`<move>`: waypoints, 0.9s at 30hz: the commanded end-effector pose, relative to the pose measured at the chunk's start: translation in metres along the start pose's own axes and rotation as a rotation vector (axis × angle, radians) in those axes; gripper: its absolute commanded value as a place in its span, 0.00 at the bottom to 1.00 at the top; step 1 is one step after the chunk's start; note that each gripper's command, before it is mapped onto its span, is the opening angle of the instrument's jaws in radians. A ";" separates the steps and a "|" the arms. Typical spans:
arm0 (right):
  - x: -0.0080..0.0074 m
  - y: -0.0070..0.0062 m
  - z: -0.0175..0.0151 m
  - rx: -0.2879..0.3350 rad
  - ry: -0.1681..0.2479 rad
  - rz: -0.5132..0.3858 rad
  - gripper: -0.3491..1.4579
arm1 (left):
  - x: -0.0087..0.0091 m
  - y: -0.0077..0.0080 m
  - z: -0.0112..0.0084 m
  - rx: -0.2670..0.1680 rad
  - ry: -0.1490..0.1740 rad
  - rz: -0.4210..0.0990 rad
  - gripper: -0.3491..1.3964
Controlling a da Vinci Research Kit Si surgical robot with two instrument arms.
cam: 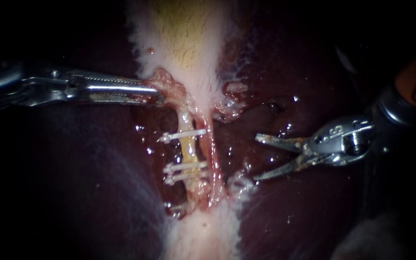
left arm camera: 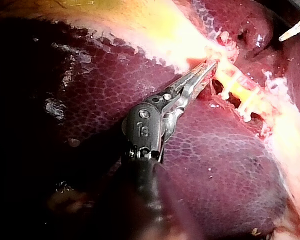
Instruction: Go to the cutting position left tube
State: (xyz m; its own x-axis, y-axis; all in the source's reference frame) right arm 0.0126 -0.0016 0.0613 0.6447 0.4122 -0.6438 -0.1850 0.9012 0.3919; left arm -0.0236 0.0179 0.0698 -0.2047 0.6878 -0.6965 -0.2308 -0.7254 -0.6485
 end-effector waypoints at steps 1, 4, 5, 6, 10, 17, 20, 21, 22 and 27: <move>0.0000 0.0000 0.0000 0.000 0.000 0.000 0.99 | 0.0003 0.0001 -0.0003 -0.002 0.000 -0.001 0.00; 0.0000 0.0000 0.0000 0.000 0.000 0.000 0.99 | 0.0012 0.0007 -0.0014 -0.007 -0.001 -0.005 0.00; 0.0000 0.0000 0.0000 0.000 0.000 0.000 0.99 | 0.0015 0.0009 -0.0019 -0.009 -0.001 -0.007 0.00; 0.0000 0.0000 0.0000 0.000 0.000 0.000 0.99 | 0.0018 0.0012 -0.0024 -0.015 -0.002 -0.009 0.00; 0.0001 0.0000 0.0001 0.000 0.000 0.001 0.99 | 0.0035 0.0026 -0.0048 -0.010 0.008 -0.018 0.00; 0.0011 -0.0002 0.0012 0.050 0.001 0.007 0.99 | 0.0045 0.0041 -0.0061 -0.014 0.019 -0.028 0.00; 0.0019 -0.0003 0.0024 0.138 0.004 0.009 0.99 | 0.0044 0.0042 -0.0059 -0.013 0.019 -0.027 0.00; 0.0023 -0.0004 0.0030 0.172 0.006 0.008 0.99 | 0.0044 0.0042 -0.0059 -0.012 0.019 -0.027 0.00; 0.0025 -0.0005 0.0035 0.182 0.003 0.003 0.99 | 0.0043 0.0042 -0.0058 -0.012 0.019 -0.027 0.00; 0.0033 -0.0010 0.0056 0.218 -0.002 -0.017 0.98 | 0.0043 0.0044 -0.0056 -0.011 0.019 -0.026 0.00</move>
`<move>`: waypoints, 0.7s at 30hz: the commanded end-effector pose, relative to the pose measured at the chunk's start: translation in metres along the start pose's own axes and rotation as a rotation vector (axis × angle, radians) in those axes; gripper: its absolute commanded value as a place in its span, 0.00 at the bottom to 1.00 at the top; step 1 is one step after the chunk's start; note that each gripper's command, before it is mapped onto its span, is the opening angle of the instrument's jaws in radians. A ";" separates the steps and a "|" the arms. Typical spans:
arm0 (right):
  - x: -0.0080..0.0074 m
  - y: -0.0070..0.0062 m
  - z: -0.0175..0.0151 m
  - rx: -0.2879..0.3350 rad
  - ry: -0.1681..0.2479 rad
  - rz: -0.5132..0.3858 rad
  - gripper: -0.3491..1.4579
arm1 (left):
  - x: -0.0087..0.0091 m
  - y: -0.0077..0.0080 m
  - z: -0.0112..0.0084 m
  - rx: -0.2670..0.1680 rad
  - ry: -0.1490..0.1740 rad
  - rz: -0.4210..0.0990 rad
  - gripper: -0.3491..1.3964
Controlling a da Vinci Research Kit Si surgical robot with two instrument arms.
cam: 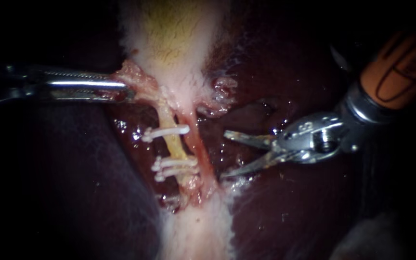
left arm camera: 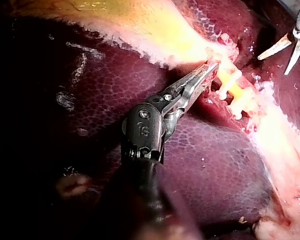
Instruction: Go to the cutting position left tube
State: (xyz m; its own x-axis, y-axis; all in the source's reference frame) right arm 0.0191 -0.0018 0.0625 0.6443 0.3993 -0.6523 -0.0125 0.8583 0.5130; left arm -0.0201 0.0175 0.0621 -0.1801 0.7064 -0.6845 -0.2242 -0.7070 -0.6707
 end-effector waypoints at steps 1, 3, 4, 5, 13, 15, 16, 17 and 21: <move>0.0000 -0.0001 0.0006 0.009 -0.005 -0.003 0.98 | 0.0000 0.0000 0.0001 0.001 0.000 0.001 0.00; -0.0001 -0.0001 0.0014 0.016 -0.006 0.004 0.98 | 0.0000 0.0001 0.0002 0.002 0.000 0.001 0.00; -0.0001 -0.0001 0.0020 0.019 -0.007 0.003 0.98 | 0.0000 0.0002 0.0002 0.002 0.000 0.001 0.00; -0.0002 -0.0001 0.0025 0.022 -0.008 0.004 0.98 | 0.0000 0.0002 0.0003 0.002 0.000 0.001 0.00; -0.0012 0.0007 0.0065 0.031 -0.046 0.001 0.98 | 0.0000 0.0004 0.0003 0.003 0.000 0.001 0.00; -0.0016 0.0010 0.0072 0.029 -0.064 0.000 0.98 | 0.0000 0.0004 0.0003 0.003 0.000 0.001 0.00; -0.0019 0.0012 0.0074 0.027 -0.071 -0.001 0.98 | 0.0000 0.0004 0.0003 0.003 0.000 0.001 0.00; -0.0022 0.0015 0.0077 0.025 -0.077 -0.002 0.98 | 0.0000 0.0004 0.0003 0.003 0.000 0.001 0.00; -0.0027 0.0028 0.0081 0.023 -0.077 -0.002 0.97 | 0.0000 0.0004 0.0003 0.003 0.000 0.001 0.00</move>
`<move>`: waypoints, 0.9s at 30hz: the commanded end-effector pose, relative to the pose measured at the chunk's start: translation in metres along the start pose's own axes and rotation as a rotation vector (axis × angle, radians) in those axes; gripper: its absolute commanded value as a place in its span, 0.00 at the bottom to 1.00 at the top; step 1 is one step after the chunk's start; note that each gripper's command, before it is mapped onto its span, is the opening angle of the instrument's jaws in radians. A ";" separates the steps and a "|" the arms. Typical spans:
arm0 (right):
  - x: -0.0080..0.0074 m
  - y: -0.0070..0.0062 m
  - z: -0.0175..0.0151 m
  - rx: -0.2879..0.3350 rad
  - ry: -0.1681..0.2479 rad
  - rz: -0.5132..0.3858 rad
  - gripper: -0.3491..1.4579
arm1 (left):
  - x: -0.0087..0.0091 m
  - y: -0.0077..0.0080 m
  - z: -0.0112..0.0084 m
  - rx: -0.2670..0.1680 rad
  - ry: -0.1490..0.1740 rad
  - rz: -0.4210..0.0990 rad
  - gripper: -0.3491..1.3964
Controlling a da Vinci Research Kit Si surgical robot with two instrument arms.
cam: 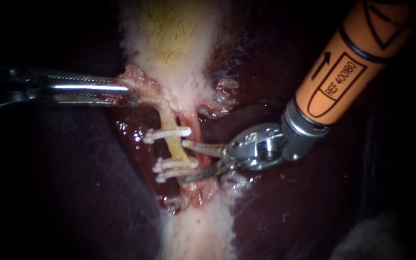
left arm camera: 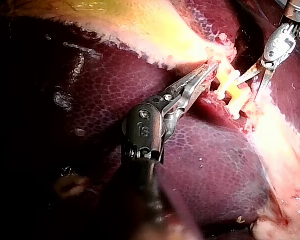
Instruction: Go to the cutting position left tube
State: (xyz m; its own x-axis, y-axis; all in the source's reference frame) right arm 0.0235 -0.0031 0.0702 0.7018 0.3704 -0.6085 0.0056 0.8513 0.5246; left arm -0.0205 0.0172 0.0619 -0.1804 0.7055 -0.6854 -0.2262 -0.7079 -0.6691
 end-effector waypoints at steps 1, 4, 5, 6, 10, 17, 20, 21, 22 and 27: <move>0.0000 0.0003 0.0000 0.000 0.001 0.001 0.97 | 0.0000 0.0000 0.0000 0.000 0.000 0.000 0.00; 0.0001 0.0011 0.0003 -0.001 0.001 0.003 0.97 | 0.0001 0.0001 0.0000 0.000 0.000 0.000 0.00; 0.0001 0.0013 0.0004 -0.002 0.001 0.003 0.97 | 0.0000 0.0001 0.0000 0.000 0.000 0.000 0.00; 0.0003 0.0015 0.0006 -0.003 0.001 0.004 0.97 | 0.0000 0.0001 0.0000 0.001 0.000 0.000 0.00; 0.0009 0.0017 0.0012 0.051 0.022 0.004 0.97 | 0.0000 0.0000 0.0001 0.001 0.000 0.000 0.00; 0.0021 0.0007 0.0020 0.164 0.073 -0.060 0.91 | 0.0001 0.0000 0.0001 0.001 0.000 0.000 0.00; 0.0029 0.0005 0.0026 0.175 0.095 -0.060 0.91 | 0.0001 0.0000 0.0002 0.001 0.000 0.000 0.00; 0.0032 0.0004 0.0029 0.184 0.122 -0.054 0.91 | 0.0001 0.0000 0.0002 0.001 0.000 0.000 0.00; 0.0035 0.0003 0.0031 0.188 0.135 -0.049 0.91 | 0.0001 0.0000 0.0002 0.001 0.000 0.000 0.00; 0.0048 0.0000 0.0042 0.228 0.178 -0.016 0.91 | 0.0001 0.0000 0.0002 0.001 0.000 0.000 0.00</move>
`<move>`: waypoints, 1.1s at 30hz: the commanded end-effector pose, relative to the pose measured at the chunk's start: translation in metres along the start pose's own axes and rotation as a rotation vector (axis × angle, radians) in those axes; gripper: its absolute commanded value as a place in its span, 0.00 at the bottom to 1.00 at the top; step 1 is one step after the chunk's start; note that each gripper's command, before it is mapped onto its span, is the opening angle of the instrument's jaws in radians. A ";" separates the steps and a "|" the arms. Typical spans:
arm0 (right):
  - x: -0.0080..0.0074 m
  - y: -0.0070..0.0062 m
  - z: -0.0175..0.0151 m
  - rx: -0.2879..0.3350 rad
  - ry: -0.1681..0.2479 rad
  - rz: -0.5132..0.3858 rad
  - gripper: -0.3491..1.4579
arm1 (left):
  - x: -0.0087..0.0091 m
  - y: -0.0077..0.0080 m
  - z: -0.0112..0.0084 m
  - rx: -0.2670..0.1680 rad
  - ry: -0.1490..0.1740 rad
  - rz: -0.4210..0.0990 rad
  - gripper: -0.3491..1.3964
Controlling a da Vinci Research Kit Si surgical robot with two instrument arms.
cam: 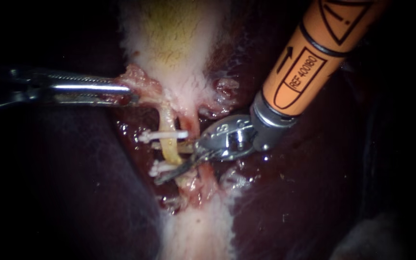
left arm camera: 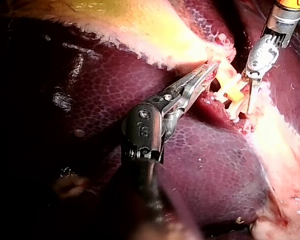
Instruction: Go to the cutting position left tube
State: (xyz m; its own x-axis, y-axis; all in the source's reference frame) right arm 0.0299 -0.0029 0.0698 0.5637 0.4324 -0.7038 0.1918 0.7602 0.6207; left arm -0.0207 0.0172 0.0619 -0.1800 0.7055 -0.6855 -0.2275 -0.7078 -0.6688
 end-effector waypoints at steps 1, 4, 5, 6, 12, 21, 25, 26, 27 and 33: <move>0.0001 0.0000 0.0001 0.000 0.005 0.007 0.91 | 0.0000 0.0000 0.0000 0.000 0.000 0.000 0.00; 0.0006 -0.0001 0.0008 0.018 0.033 0.025 0.91 | 0.0000 0.0000 0.0001 0.001 0.000 0.000 0.00; 0.0007 -0.0001 0.0009 0.020 0.042 0.029 0.90 | 0.0000 0.0000 0.0001 0.001 0.000 0.000 0.00; 0.0008 0.0000 0.0010 0.021 0.047 0.033 0.90 | 0.0000 0.0000 0.0002 0.001 0.000 0.000 0.00; 0.0013 0.0004 0.0019 0.012 0.072 0.068 0.90 | 0.0000 -0.0001 0.0003 0.002 0.000 0.000 0.00; 0.0013 0.0008 0.0035 0.013 0.098 0.106 0.90 | -0.0001 -0.0001 0.0005 0.002 0.000 0.000 0.00; 0.0016 0.0009 0.0038 0.018 0.121 0.118 0.90 | -0.0001 -0.0001 0.0005 0.003 0.000 0.000 0.00; 0.0017 0.0009 0.0039 0.019 0.124 0.124 0.90 | -0.0001 -0.0001 0.0005 0.002 0.000 0.000 0.00; 0.0018 0.0007 0.0038 0.022 0.130 0.124 0.90 | -0.0001 -0.0001 0.0005 0.002 0.000 0.000 0.00; 0.0024 -0.0007 0.0033 0.039 0.164 0.133 0.91 | -0.0001 -0.0002 0.0004 0.001 0.000 0.000 0.00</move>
State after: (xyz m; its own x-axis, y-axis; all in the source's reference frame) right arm 0.0337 -0.0041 0.0686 0.4446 0.6076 -0.6582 0.1597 0.6693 0.7257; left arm -0.0210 0.0173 0.0622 -0.1801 0.7055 -0.6854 -0.2300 -0.7077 -0.6680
